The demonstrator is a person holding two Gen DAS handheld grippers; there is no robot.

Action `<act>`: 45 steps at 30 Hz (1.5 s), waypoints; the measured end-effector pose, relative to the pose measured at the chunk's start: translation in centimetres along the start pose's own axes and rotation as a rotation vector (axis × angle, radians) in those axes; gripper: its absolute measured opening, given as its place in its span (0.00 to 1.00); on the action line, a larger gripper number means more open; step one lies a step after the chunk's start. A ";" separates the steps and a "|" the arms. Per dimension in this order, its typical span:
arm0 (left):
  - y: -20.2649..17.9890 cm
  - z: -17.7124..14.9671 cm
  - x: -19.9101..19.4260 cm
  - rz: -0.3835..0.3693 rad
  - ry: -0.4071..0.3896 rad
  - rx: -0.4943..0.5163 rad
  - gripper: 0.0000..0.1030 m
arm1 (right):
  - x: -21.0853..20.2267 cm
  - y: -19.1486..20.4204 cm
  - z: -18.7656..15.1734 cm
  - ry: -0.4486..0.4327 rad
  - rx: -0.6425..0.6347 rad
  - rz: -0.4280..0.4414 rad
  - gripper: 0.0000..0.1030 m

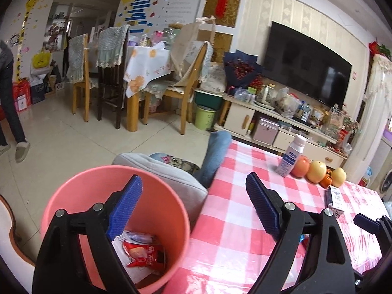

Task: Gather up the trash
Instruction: 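Return both open tools to the table, then grasp the green-white biscuit packet with the left tool while the right tool grasps the white yogurt bottle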

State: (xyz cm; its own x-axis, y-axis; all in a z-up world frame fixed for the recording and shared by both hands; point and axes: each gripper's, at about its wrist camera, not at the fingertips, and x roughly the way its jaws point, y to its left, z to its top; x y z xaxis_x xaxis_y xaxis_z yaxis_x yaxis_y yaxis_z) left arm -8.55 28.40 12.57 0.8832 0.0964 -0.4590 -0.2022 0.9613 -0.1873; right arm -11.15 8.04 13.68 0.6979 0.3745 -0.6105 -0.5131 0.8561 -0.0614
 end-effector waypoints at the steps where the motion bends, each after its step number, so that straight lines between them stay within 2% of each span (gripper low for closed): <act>1: -0.4 -0.1 0.0 0.005 -0.002 0.016 0.85 | -0.1 -0.2 -0.2 0.005 0.002 -0.001 0.95; 6: -2.3 -0.5 -0.1 0.008 -0.016 0.089 0.85 | -0.4 -1.0 -1.0 0.017 0.006 -0.023 0.95; 14: -4.5 -1.0 -0.3 0.014 -0.033 0.149 0.85 | -0.2 -3.1 -2.2 0.051 0.037 -0.052 0.95; 31: -8.0 -2.3 0.5 -0.027 0.013 0.236 0.85 | 0.6 -6.6 -4.4 0.122 0.057 -0.060 0.95; 37: -8.3 -2.5 1.1 -0.049 0.041 0.230 0.85 | 0.6 -8.5 -4.4 0.132 0.110 -0.065 0.95; 45: -8.3 -2.7 2.1 -0.125 0.112 0.189 0.85 | 0.7 -12.0 -5.1 0.152 0.220 -0.059 0.95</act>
State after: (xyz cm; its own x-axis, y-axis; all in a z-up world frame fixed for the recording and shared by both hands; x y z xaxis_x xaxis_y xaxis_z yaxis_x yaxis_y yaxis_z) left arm -6.18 19.90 10.79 0.8417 -0.0452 -0.5380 -0.0024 0.9962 -0.0874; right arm -7.12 -3.78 9.96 0.6316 0.2784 -0.7236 -0.3413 0.9378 0.0628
